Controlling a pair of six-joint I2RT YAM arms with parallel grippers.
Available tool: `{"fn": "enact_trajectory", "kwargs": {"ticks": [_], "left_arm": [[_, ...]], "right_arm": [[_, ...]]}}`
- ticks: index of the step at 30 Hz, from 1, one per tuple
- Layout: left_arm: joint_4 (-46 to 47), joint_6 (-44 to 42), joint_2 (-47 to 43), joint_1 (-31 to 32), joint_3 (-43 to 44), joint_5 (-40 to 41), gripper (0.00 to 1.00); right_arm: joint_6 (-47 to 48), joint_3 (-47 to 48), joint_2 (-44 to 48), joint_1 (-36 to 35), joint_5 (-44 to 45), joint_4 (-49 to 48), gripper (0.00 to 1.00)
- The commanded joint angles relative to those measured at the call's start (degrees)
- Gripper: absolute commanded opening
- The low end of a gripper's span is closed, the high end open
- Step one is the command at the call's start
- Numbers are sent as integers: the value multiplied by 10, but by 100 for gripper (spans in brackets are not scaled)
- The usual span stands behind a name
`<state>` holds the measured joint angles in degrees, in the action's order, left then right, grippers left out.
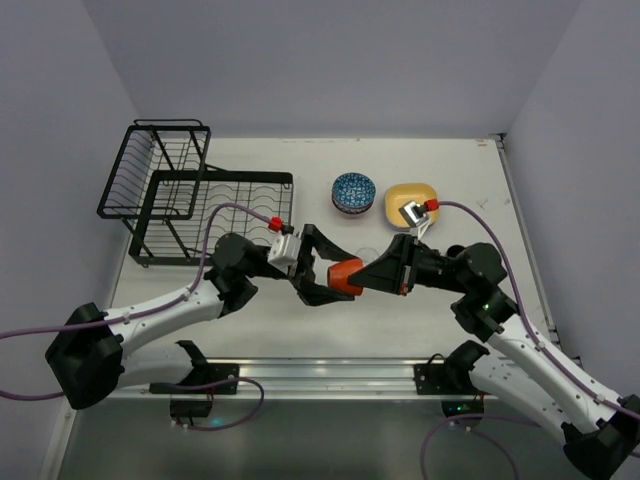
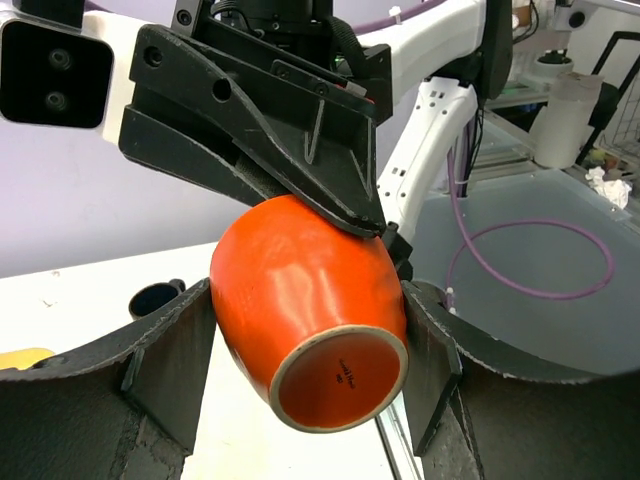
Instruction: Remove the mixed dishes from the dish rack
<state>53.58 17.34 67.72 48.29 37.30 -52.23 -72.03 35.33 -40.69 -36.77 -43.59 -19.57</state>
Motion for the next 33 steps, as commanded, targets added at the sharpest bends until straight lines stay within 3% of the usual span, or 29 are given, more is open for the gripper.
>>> {"fn": "enact_trajectory", "kwargs": {"ticks": [1,2,3,4,6,7,8,9,11,12,15,18,23,28,33], "left_arm": [[22,10,-3,8,23,12,40],[10,9,-7,8,23,33,61],[-31,-3,-13,8,23,62,93],[-48,-26,-28,8,23,77,100],[-133,-38,-47,8,26,155,100],[-181,-59,-70,8,33,195,100],[-236,-64,-82,8,51,309,100],[-357,-58,-106,8,62,380,100],[-468,-32,-130,8,78,517,100],[-573,8,-144,8,87,643,100],[-718,75,-205,7,93,795,100],[-827,109,-258,7,109,854,100],[-907,93,-347,7,114,879,100],[-868,44,-420,7,64,856,100],[-854,32,-447,7,55,831,100]], "right_arm": [[50,25,6,-2,22,5,0],[55,29,10,-2,26,11,0],[71,31,14,-2,32,19,0],[81,34,24,-2,43,48,0],[136,55,34,-1,63,92,0],[162,67,39,-1,82,160,0],[191,95,41,-1,126,193,0],[247,111,40,-1,149,267,0],[296,158,19,-1,220,334,0],[339,172,6,-1,240,357,0],[408,238,-85,-2,287,452,0],[445,292,-182,-8,328,506,0],[466,393,-315,-62,433,587,0],[451,467,-444,-116,478,638,0],[443,502,-533,-134,449,630,0]]}}
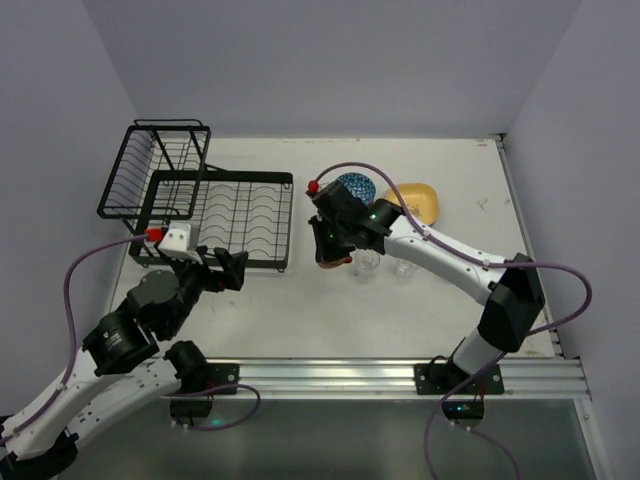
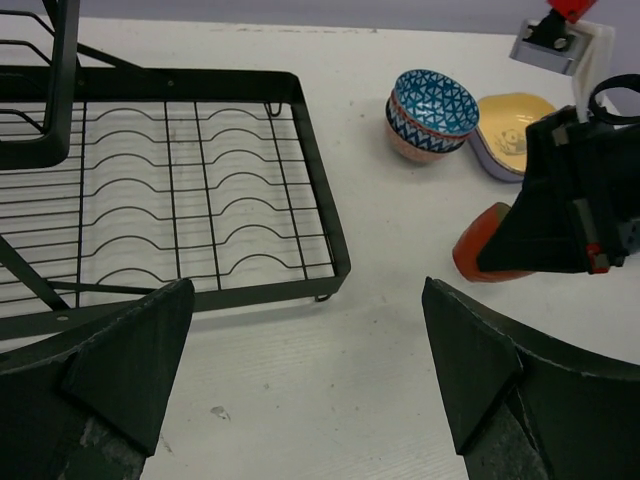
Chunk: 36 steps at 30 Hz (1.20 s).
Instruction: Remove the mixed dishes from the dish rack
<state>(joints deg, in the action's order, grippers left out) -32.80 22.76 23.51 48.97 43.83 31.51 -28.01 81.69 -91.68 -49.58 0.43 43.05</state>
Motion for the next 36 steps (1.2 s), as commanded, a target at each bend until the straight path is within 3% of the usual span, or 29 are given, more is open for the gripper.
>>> {"fn": "enact_trajectory", "kwargs": {"ticks": [1,12,29,36], "left_arm": [[11,-23,-6,0,-14,-7,100],[23,-31,-35,0,-27,-29,100],[22,-29,-56,0,-31,-16,100],[22,-29,-54,0,-31,-14,100]], "right_arm": [[3,51,-37,-7,8,4,0],[24,159,-208,-17,81,63,0],[29,156,-271,-17,92,60,0],[32,160,-276,-18,92,61,13]]}}
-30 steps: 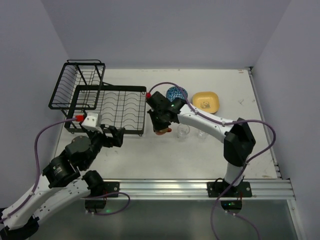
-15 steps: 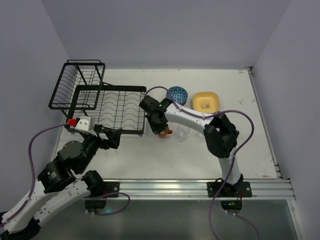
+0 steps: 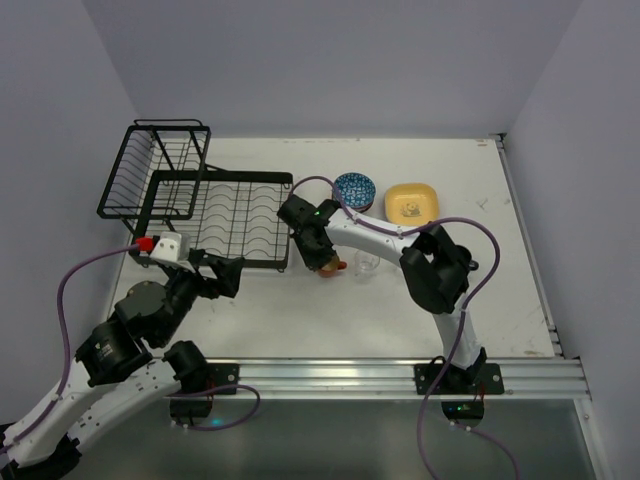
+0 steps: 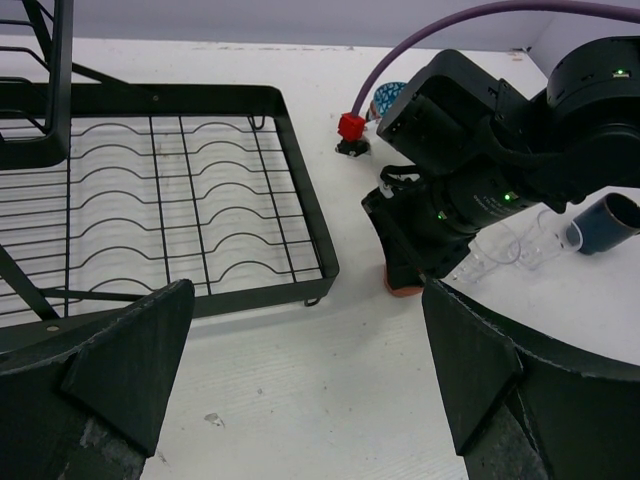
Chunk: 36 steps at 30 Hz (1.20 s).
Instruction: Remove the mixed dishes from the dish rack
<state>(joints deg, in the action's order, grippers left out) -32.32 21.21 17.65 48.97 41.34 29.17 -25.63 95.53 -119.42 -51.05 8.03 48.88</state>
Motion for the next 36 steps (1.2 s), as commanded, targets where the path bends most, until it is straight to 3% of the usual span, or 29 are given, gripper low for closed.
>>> {"fn": "enact_trajectory", "kwargs": {"ticks": [1,3,5,12,16,20,22,23,25,26,33,36], "left_arm": [[17,-13,4,0,-6,8,100],[17,-13,2,0,-6,9,100],[17,-13,2,0,-6,8,100],[17,-13,1,0,-6,10,100],[16,-12,4,0,-6,17,100],[3,2,21,-3,0,47,100],[-8,14,35,-12,8,67,100],[-16,22,50,-19,12,82,100],[-17,31,65,-52,14,90,100],[-14,32,78,-67,15,77,100],[52,-10,119,-320,24,-81,100],[45,-5,121,-361,37,-76,100]], "right_arm": [[8,24,1,-5,17,4,14],[9,26,2,-6,20,6,23],[11,27,7,-10,23,6,25],[13,40,17,-19,35,19,47],[13,47,42,-20,44,27,49],[18,51,94,-20,64,47,53],[19,36,153,-20,80,50,58],[21,30,179,-20,91,47,65],[22,3,262,-17,133,36,79],[22,-7,293,-14,151,31,99],[22,-125,578,77,249,10,99],[37,-178,705,93,301,21,99]]}}
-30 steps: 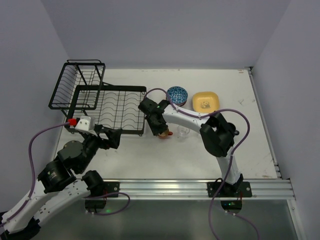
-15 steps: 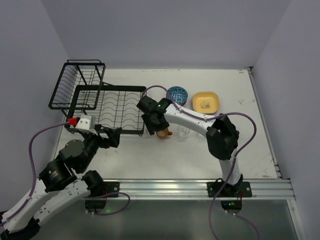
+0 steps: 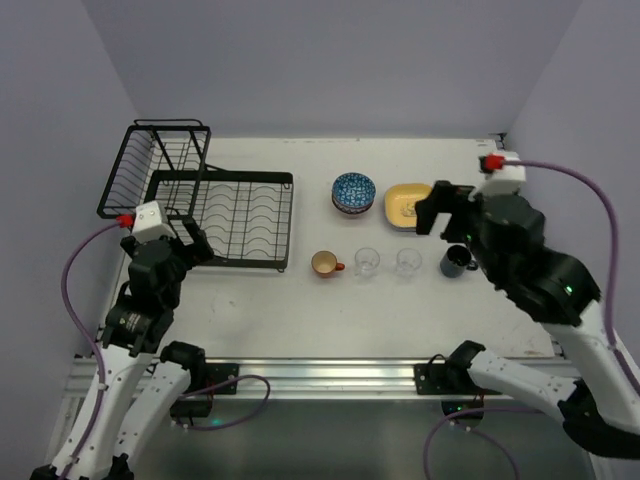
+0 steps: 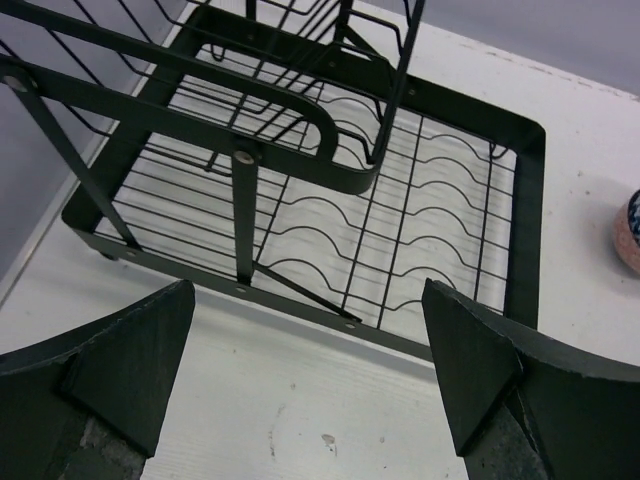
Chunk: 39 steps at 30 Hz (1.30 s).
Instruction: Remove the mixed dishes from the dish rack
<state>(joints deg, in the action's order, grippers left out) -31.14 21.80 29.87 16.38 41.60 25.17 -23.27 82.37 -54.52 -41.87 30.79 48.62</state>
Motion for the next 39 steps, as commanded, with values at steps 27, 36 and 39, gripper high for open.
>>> {"fn": "enact_trajectory", "kwargs": {"ticks": [27,36,39], "left_arm": [[-100,-84,-133,-35,124,-43,100],[-82,-83,-139,-35,114,-47,100],[-68,-87,-145,-35,107,-53,100]], "right_arm": [[52,-109,436,1,93,171,99],[78,-133,462,1,98,123,99],[82,-141,461,1,103,111,99]]}}
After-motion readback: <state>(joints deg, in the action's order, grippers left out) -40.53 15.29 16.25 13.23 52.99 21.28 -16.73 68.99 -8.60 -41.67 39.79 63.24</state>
